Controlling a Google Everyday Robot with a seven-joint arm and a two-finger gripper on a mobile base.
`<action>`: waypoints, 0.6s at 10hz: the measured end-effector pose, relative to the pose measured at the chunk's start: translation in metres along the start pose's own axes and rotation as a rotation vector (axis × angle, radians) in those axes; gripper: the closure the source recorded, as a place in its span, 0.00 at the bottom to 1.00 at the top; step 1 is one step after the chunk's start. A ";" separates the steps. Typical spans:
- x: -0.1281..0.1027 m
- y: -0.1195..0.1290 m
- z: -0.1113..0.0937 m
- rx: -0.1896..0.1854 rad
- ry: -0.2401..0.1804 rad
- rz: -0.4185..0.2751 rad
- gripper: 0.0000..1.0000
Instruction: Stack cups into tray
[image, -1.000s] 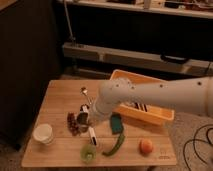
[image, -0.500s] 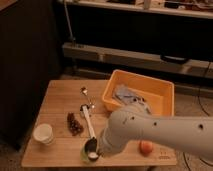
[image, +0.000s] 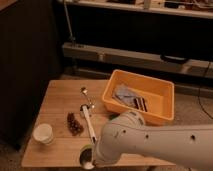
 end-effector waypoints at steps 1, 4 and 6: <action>-0.005 0.003 0.004 -0.007 -0.005 -0.002 1.00; -0.014 0.005 0.010 -0.019 -0.026 0.006 1.00; -0.017 0.004 0.014 -0.022 -0.035 0.013 1.00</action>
